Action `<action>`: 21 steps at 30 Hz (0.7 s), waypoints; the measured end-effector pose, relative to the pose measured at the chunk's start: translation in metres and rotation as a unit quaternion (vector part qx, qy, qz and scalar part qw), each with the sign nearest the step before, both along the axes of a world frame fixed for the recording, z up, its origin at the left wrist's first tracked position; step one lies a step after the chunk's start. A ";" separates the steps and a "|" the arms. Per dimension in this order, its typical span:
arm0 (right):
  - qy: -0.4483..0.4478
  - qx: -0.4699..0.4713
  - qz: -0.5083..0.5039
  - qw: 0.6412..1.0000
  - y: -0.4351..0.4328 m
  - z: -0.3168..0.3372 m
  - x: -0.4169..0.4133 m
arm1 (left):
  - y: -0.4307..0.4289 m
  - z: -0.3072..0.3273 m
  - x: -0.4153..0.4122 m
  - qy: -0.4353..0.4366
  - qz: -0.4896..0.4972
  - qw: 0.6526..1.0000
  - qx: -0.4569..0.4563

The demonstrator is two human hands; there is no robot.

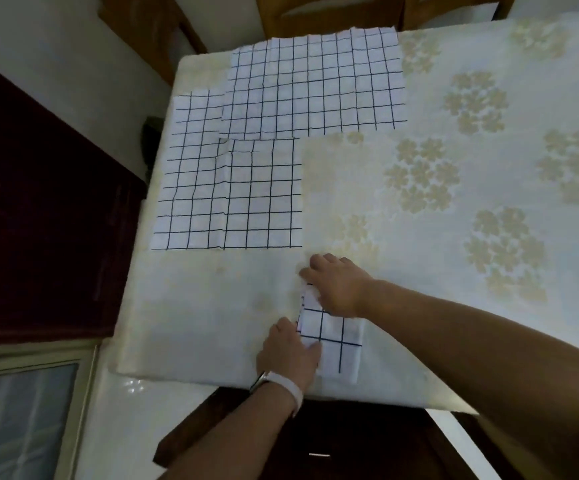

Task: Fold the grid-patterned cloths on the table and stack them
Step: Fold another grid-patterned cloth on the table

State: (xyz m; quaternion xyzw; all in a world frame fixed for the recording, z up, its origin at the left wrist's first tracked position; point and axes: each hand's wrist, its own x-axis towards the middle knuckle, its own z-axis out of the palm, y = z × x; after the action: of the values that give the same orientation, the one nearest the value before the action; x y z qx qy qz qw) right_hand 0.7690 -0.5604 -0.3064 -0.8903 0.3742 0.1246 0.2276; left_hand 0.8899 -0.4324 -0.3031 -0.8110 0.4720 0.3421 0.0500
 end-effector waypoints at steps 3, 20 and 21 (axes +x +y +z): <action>0.032 0.004 0.035 0.999 -0.008 0.006 0.013 | 0.002 0.000 -0.007 0.024 0.063 0.998 0.012; -0.081 0.232 -0.217 0.945 -0.012 0.011 -0.050 | 0.000 0.009 0.017 0.225 0.302 0.917 -0.134; -0.118 0.256 -0.271 0.920 -0.006 0.013 -0.056 | -0.002 0.009 0.021 0.233 0.309 0.912 -0.138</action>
State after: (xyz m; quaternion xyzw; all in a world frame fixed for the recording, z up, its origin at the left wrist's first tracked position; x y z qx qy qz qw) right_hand 0.7128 -0.5668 -0.2931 -0.6746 0.5265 0.0439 0.5155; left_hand 0.9111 -0.4346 -0.2943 -0.8124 0.2386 0.4511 -0.2823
